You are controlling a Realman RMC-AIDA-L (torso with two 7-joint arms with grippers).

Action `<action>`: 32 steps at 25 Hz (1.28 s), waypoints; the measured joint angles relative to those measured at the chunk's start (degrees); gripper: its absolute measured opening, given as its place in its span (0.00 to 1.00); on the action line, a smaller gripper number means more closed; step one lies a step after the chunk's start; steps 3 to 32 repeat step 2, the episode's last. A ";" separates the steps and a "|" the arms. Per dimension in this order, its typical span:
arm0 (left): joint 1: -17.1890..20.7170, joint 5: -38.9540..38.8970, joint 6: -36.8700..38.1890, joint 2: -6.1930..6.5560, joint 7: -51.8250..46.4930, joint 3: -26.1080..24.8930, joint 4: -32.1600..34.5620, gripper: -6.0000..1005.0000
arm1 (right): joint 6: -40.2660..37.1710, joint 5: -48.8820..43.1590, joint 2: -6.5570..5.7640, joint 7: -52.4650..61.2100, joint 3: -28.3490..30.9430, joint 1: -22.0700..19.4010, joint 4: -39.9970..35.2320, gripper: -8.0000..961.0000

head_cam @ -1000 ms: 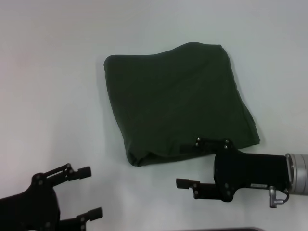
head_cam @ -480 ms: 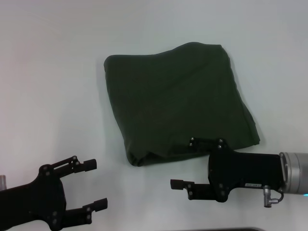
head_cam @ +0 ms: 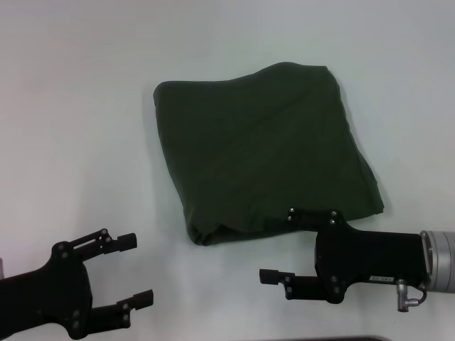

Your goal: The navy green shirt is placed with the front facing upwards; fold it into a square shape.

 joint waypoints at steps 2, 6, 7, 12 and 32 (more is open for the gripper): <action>-0.09 0.02 0.34 0.00 -0.01 0.23 0.00 0.81 | 0.10 -0.11 0.00 0.00 -0.05 0.08 0.03 0.76; -0.09 0.02 0.34 0.00 -0.01 0.23 0.00 0.81 | 0.10 -0.11 0.00 0.00 -0.05 0.08 0.03 0.76; -0.09 0.02 0.34 0.00 -0.01 0.23 0.00 0.81 | 0.10 -0.11 0.00 0.00 -0.05 0.08 0.03 0.76; -0.09 0.02 0.34 0.00 -0.01 0.23 0.00 0.81 | 0.10 -0.11 0.00 0.00 -0.05 0.08 0.03 0.76; -0.09 0.02 0.34 0.00 -0.01 0.23 0.00 0.81 | 0.10 -0.11 0.00 0.00 -0.05 0.08 0.03 0.76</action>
